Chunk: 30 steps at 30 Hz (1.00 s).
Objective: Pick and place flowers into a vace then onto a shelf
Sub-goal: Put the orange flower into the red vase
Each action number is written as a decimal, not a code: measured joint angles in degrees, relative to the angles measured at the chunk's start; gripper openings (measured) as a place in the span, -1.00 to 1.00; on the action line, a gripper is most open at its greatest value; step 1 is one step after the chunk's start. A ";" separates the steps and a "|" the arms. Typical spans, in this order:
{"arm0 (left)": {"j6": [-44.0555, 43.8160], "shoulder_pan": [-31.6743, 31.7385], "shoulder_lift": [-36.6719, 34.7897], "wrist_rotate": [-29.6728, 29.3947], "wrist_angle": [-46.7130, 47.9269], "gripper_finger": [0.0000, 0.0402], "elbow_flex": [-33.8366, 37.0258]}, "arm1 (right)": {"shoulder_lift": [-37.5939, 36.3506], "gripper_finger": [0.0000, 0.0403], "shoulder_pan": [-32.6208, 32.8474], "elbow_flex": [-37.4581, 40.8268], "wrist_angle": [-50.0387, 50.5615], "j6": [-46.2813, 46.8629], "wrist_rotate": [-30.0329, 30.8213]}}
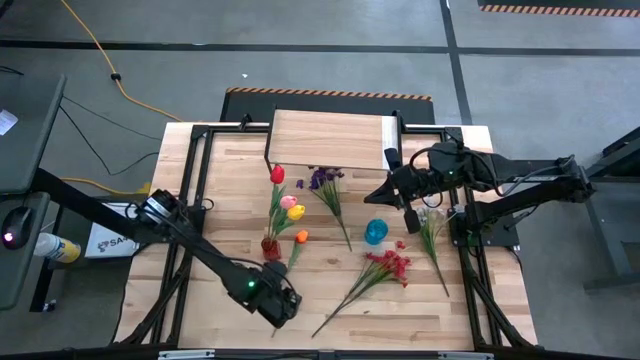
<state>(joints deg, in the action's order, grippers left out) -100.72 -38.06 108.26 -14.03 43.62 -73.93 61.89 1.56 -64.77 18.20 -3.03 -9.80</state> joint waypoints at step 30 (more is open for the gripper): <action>1.25 2.41 4.42 -1.80 -4.04 0.41 -0.20 | 0.00 -1.00 0.00 0.00 2.67 -3.42 0.00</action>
<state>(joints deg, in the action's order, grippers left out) -99.47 -35.66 112.68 -15.84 39.58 -74.13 61.89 1.56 -64.77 20.86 -6.44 -9.80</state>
